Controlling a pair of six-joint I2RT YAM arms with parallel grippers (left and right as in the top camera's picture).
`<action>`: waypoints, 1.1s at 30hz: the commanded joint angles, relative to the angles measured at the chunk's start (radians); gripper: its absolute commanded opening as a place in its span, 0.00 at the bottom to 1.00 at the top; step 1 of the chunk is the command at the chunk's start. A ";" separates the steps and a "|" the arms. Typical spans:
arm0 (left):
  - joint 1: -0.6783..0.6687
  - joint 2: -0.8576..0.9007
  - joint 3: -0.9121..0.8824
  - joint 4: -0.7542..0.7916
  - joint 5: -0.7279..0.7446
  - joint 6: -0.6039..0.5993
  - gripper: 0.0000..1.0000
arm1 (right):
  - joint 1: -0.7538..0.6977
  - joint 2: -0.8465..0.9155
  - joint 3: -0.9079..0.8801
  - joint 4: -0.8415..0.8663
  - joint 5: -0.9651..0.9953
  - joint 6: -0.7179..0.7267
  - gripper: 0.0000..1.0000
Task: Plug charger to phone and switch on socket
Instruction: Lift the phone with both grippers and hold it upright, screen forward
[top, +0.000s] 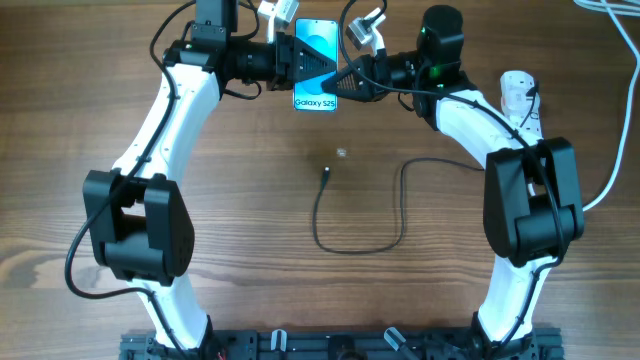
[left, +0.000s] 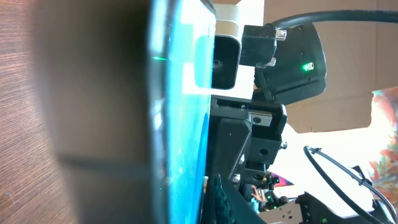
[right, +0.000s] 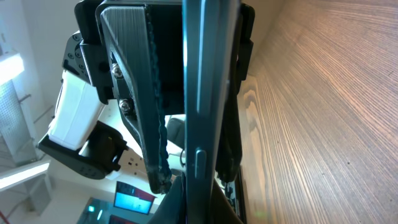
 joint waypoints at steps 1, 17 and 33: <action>-0.031 -0.043 0.020 0.014 0.072 -0.017 0.24 | 0.023 0.027 -0.004 -0.023 -0.063 0.009 0.04; -0.006 -0.043 0.020 -0.122 0.038 0.089 0.23 | 0.023 0.027 -0.004 -0.028 -0.063 0.000 0.04; 0.050 -0.043 0.020 -0.117 0.174 0.085 0.16 | 0.023 0.027 -0.004 -0.028 -0.063 -0.001 0.06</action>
